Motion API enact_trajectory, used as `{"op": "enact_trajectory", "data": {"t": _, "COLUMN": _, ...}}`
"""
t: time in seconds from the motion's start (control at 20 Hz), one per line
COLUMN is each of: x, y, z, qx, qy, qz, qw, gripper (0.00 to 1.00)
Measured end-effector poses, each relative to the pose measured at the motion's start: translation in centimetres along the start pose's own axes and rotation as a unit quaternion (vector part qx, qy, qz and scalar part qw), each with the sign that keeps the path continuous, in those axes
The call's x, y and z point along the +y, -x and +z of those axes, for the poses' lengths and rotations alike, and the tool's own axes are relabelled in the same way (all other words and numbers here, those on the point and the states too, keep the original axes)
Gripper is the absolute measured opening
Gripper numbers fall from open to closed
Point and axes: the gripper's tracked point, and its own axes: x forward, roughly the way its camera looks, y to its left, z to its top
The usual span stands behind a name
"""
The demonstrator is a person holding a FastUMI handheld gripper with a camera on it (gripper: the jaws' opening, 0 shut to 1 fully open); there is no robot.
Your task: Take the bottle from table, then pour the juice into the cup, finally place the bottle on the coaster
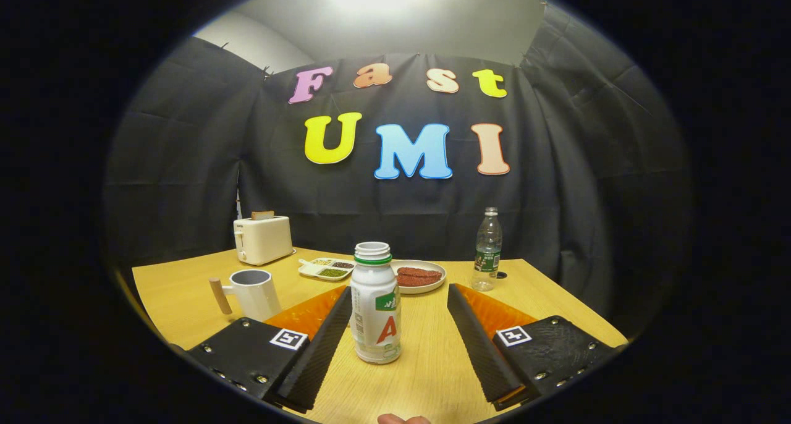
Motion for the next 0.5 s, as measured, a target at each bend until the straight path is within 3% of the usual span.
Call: {"op": "enact_trajectory", "data": {"t": 0.5, "x": 2.2, "y": -5.0, "z": -3.4, "qx": 0.026, "qy": -0.028, "qz": -0.022, "qw": 0.999, "gripper": 0.96}}
